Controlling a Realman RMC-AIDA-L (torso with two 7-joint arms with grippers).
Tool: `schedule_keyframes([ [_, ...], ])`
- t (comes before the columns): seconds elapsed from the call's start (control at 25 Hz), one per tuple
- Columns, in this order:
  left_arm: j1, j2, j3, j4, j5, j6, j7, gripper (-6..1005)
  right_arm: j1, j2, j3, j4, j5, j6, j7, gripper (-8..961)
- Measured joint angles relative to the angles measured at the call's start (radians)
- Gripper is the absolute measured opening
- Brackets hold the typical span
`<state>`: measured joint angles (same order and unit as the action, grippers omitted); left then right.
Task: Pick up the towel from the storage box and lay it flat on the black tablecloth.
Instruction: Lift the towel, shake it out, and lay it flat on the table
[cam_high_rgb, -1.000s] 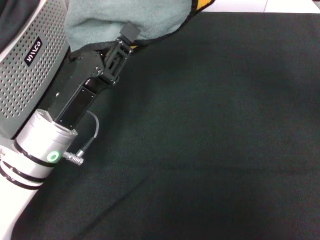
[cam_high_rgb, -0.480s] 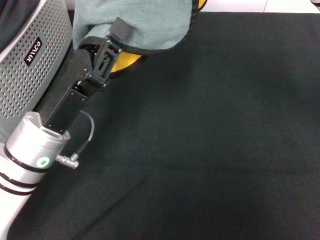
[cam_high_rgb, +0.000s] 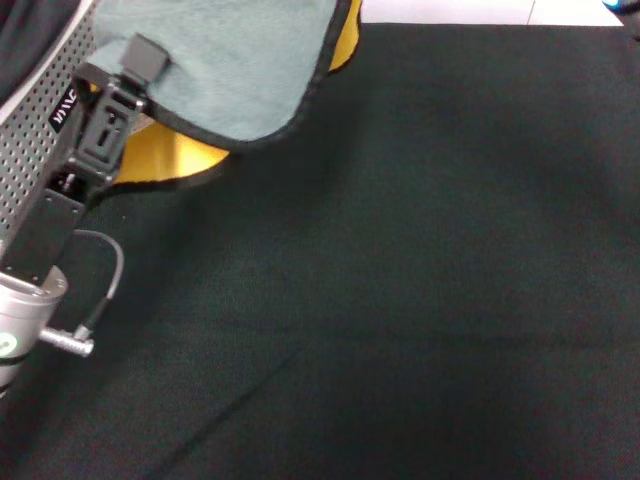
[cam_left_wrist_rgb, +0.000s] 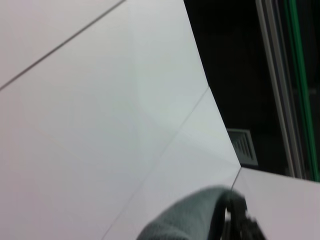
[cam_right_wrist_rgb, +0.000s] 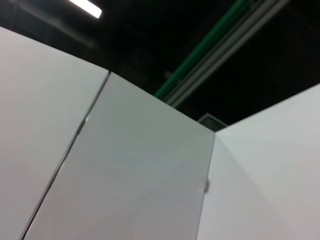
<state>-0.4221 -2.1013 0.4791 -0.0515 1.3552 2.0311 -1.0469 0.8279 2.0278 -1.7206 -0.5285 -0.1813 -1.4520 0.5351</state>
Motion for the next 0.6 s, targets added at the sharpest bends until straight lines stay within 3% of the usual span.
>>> schedule_keyframes([
  [0.24,0.008,0.001,-0.002,0.044,-0.027,0.003,-0.108,92,-0.07,0.0,-0.048,0.02,-0.006,0.0,0.002,16],
  [0.6,-0.03,0.002,0.0,0.07,-0.032,0.004,-0.185,89,-0.147,0.0,-0.089,0.113,-0.006,0.006,0.005,17],
])
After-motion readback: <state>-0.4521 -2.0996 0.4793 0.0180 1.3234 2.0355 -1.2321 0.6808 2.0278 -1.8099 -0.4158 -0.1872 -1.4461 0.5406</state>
